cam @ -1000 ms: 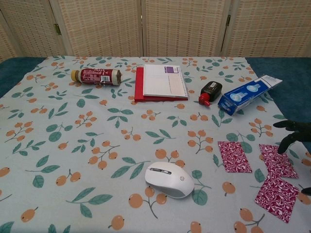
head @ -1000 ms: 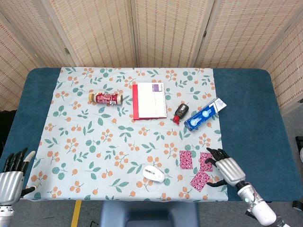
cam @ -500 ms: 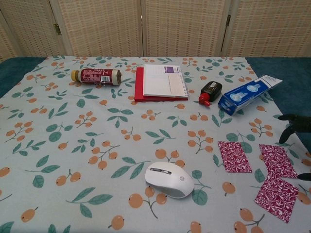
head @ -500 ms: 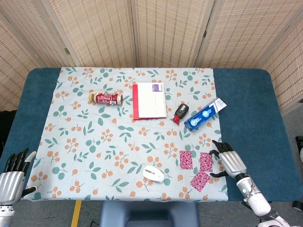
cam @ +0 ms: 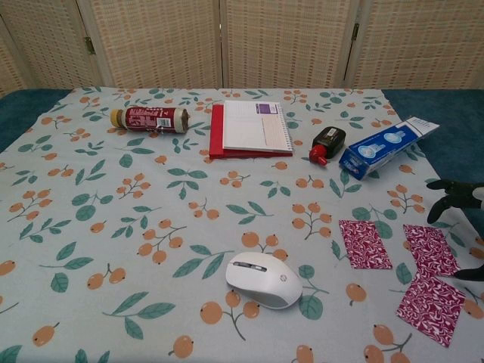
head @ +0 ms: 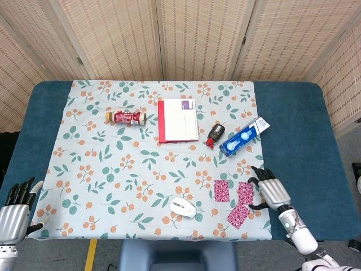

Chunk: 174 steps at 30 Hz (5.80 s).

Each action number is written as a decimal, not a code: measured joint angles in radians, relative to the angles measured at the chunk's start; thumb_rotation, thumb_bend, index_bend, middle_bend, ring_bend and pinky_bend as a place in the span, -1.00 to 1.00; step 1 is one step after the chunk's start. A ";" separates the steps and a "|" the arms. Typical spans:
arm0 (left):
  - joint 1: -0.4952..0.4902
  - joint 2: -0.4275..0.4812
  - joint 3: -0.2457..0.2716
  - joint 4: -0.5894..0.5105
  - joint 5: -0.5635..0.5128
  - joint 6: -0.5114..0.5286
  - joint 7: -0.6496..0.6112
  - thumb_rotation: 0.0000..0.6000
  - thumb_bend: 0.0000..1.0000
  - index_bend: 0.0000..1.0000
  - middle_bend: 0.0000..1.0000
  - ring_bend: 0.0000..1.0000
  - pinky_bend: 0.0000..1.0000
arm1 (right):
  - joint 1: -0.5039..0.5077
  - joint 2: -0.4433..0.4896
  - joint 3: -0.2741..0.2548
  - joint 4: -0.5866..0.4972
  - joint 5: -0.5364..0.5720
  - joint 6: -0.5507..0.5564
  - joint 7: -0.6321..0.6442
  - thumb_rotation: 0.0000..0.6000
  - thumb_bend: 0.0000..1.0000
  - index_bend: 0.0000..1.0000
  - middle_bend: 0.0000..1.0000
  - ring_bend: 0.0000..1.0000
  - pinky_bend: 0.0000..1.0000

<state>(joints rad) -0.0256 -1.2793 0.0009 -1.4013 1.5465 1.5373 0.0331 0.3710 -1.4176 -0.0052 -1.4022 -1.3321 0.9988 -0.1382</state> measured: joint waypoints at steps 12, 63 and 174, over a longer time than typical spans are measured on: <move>0.001 -0.001 0.002 0.008 -0.003 -0.005 -0.009 1.00 -0.53 -0.74 -0.93 -0.85 -1.00 | 0.002 -0.034 0.004 0.031 0.007 -0.004 -0.010 0.54 -0.78 -0.50 -0.97 -1.00 -1.00; 0.001 -0.007 0.003 0.021 -0.003 -0.006 -0.022 1.00 -0.53 -0.74 -0.93 -0.85 -1.00 | 0.009 0.005 0.029 -0.025 0.018 0.010 0.025 0.62 -0.78 -0.39 -0.92 -1.00 -1.00; 0.022 -0.011 0.012 0.046 0.003 0.014 -0.055 1.00 -0.53 -0.74 -0.93 -0.85 -1.00 | 0.056 -0.067 -0.102 -0.104 -0.170 0.023 -0.132 0.59 -0.78 -0.58 -0.98 -1.00 -1.00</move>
<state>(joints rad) -0.0035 -1.2902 0.0133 -1.3557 1.5497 1.5512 -0.0216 0.4274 -1.4844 -0.1072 -1.5061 -1.5018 1.0220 -0.2706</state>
